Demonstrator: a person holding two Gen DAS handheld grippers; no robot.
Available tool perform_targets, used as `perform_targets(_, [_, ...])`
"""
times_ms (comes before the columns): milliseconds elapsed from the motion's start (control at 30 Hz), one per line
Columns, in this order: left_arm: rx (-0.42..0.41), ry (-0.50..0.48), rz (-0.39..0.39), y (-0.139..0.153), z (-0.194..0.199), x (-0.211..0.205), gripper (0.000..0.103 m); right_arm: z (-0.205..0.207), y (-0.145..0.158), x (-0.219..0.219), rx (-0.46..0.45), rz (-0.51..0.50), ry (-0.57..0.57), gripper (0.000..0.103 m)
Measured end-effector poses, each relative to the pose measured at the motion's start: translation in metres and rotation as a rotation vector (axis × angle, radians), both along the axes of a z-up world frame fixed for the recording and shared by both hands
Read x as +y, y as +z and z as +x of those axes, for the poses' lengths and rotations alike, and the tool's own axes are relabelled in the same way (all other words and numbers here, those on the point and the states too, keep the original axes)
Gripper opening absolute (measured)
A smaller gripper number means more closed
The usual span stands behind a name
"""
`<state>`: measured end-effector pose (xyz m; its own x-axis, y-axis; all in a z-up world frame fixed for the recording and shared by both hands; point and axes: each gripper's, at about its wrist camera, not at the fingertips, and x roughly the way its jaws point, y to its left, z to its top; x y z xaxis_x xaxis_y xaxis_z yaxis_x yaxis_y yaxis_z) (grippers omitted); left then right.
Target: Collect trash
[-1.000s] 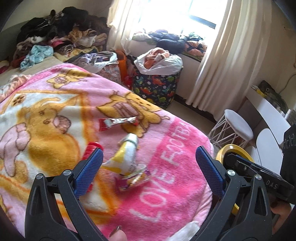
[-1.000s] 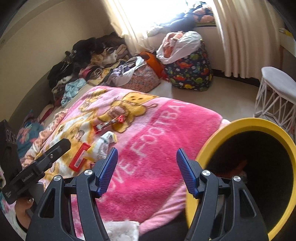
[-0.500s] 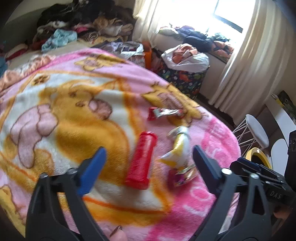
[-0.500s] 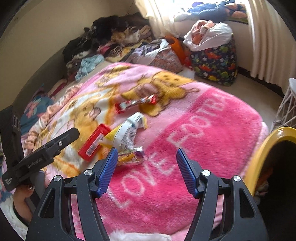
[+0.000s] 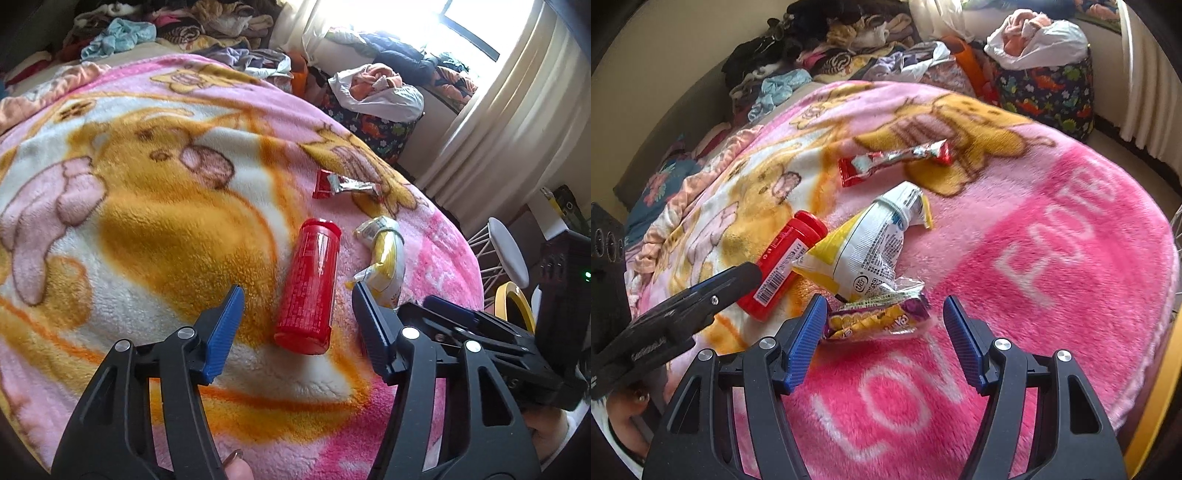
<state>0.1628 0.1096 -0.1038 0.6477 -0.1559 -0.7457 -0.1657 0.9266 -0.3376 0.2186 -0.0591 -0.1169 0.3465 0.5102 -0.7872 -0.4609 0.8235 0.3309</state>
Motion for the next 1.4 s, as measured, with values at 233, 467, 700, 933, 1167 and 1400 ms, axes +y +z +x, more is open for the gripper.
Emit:
perform_targets(233, [0.027, -0.012, -0.013, -0.009, 0.003, -0.001, 0.052, -0.002, -0.014, -0.001, 0.047, 0.048, 0.018, 0.053])
perform_targets(467, [0.038, -0.016, -0.003, -0.013, 0.006, -0.005, 0.048, -0.011, -0.013, -0.013, 0.085, 0.118, 0.021, 0.032])
perform_targets(700, [0.044, -0.011, 0.029, -0.014, 0.007, -0.009, 0.030, -0.025, 0.003, -0.034, 0.048, 0.148, 0.003, 0.030])
perform_targets(933, [-0.013, -0.004, 0.063, 0.005, 0.002, -0.017, 0.025, -0.034, 0.021, -0.059, -0.013, 0.157, -0.039, 0.030])
perform_targets(1167, [-0.086, -0.019, 0.087, 0.033, 0.001, -0.033, 0.025, -0.039, 0.036, -0.082, -0.054, 0.178, -0.082, 0.030])
perform_targets(1400, [-0.133, -0.075, 0.094, 0.053, 0.002, -0.059, 0.025, -0.042, 0.048, -0.104, -0.083, 0.198, -0.121, 0.030])
